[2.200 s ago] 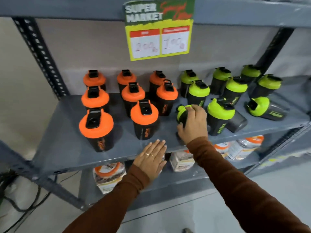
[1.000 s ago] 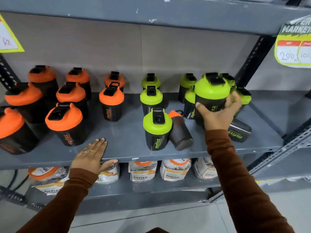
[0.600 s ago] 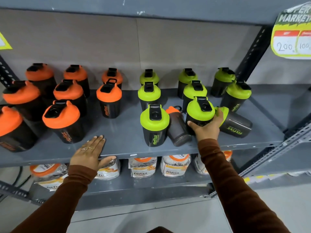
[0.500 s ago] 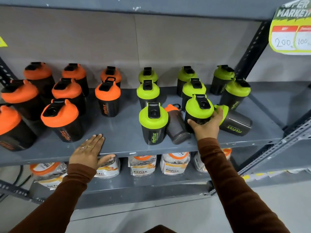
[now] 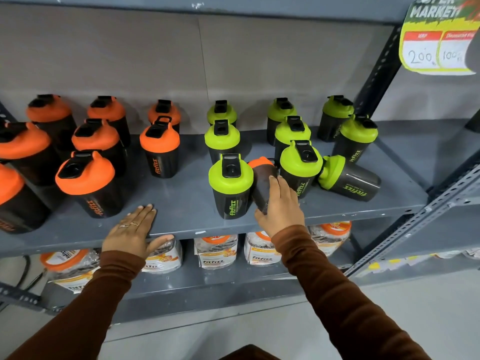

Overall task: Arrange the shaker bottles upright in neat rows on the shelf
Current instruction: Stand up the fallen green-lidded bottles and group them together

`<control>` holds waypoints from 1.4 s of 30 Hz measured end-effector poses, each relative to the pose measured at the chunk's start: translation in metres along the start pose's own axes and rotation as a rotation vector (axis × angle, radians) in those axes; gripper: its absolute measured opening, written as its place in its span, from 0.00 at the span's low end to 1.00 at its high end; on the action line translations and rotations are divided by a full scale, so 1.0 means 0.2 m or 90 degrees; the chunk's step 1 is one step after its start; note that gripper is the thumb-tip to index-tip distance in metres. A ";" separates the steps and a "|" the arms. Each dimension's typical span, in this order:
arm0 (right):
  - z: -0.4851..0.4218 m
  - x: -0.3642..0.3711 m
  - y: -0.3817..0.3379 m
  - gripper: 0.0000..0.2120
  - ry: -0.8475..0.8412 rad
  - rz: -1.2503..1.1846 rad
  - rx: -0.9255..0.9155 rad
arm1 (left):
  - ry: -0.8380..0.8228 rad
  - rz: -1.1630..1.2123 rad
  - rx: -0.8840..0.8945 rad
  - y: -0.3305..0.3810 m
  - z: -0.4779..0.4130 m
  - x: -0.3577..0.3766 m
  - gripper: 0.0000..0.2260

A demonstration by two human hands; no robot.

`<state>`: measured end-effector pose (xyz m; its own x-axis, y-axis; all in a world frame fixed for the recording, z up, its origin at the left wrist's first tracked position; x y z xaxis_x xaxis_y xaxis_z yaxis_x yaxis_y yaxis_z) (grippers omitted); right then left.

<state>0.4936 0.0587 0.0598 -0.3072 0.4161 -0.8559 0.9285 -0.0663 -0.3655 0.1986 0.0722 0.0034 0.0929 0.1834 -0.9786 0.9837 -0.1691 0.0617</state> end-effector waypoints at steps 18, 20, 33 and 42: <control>0.03 -0.11 0.21 0.14 0.143 -0.938 0.449 | 0.029 -0.001 0.022 -0.02 -0.01 0.02 0.53; 0.02 -0.11 0.14 0.09 0.101 -1.161 0.489 | 0.031 -0.011 0.026 -0.03 -0.01 0.02 0.53; -0.03 -0.25 -0.63 0.26 -0.115 -0.906 0.030 | 0.070 0.053 0.087 -0.06 0.05 -0.08 0.39; -0.09 0.36 -0.83 0.43 -0.188 -0.413 0.107 | 0.234 0.008 0.186 -0.14 0.11 -0.16 0.31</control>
<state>0.3208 0.1165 0.0657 -0.8504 0.1579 -0.5020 0.5028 -0.0377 -0.8636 0.1650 0.0500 0.0297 0.2043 0.5021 -0.8403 0.9027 -0.4287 -0.0366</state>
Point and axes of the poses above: each hand's wrist, its own z-axis away from the middle knuckle, its own x-axis out of the palm, y = z × x, the point moved 9 cm from there along -z, towards the middle knuckle, and after that the axes turned 9 degrees about y, right-handed, at the moved point
